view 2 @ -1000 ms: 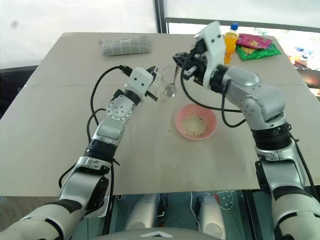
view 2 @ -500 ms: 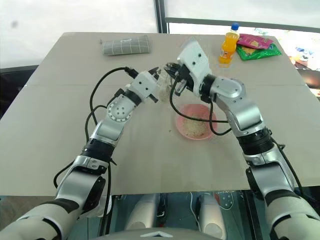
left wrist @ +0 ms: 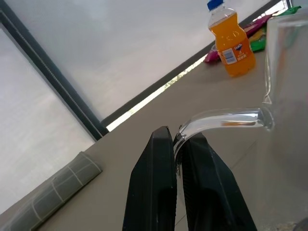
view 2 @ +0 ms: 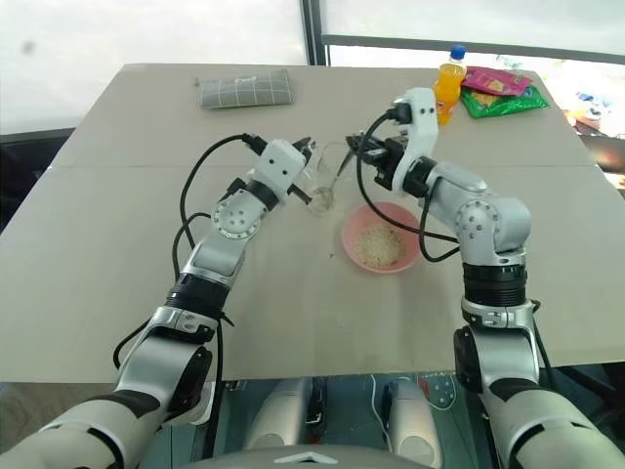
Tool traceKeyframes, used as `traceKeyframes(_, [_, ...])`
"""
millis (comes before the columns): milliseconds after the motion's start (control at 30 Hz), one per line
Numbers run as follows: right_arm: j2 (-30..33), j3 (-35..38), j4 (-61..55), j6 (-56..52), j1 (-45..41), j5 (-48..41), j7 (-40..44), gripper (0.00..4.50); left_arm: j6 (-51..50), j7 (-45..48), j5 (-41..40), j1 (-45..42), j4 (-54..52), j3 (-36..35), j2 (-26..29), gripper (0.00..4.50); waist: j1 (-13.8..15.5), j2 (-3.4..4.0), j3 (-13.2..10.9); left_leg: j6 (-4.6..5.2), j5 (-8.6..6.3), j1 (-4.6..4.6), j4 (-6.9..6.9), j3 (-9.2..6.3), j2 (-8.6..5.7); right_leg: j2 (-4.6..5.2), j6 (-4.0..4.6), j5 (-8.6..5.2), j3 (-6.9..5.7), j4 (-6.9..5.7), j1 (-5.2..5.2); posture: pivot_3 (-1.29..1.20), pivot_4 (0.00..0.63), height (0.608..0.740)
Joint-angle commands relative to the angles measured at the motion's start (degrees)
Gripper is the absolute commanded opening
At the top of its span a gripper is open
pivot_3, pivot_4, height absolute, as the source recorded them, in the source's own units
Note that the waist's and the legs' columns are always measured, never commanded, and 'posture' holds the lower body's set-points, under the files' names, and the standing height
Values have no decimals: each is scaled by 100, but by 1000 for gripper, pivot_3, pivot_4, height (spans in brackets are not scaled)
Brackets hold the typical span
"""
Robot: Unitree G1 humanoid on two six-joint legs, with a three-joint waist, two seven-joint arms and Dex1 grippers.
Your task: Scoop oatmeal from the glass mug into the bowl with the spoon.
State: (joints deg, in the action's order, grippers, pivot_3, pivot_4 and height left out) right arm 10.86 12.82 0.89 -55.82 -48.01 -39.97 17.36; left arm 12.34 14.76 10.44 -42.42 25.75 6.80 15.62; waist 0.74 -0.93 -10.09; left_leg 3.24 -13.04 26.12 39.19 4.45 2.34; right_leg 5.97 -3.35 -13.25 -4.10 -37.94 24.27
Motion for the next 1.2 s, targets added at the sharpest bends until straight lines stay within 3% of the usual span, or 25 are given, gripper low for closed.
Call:
traceKeyframes(33, [-122, 703, 88, -462, -317, -622, -508, 0, 109, -54, -321, 64, -91, -222, -132, 90, -6, 0, 0, 0, 0, 0, 0, 1, 0, 0, 0, 0, 0, 0, 0, 0, 150, 718])
traceKeyframes(333, [-270, 1873, 319, -1148, -595, -1719, -1627, 0, 31, 276, -1130, 393, -46, -606, -452, 90, -12, 0, 0, 1, 0, -1, -2, 0, 1, 0, 0, 0, 0, -2, 1, 0, 150, 718])
traceKeyframes(733, [13, 2372, 341, -1368, -516, -2850, -2542, 0, 1157, -450, -14, 333, 473, -336, 43, 90, -23, 1, 1, 2, -1, -1, -3, 0, 0, 0, 0, 0, 1, -2, 0, 0, 150, 718])
traceKeyframes(1200, [204, 2316, 468, -1006, -378, -3142, -2726, 0, 1945, -1082, 872, 171, 567, 83, 253, 90, -15, 1, 1, 3, -2, -1, -3, 2, 1, 1, 0, 0, 2, -2, 0, 0, 150, 718])
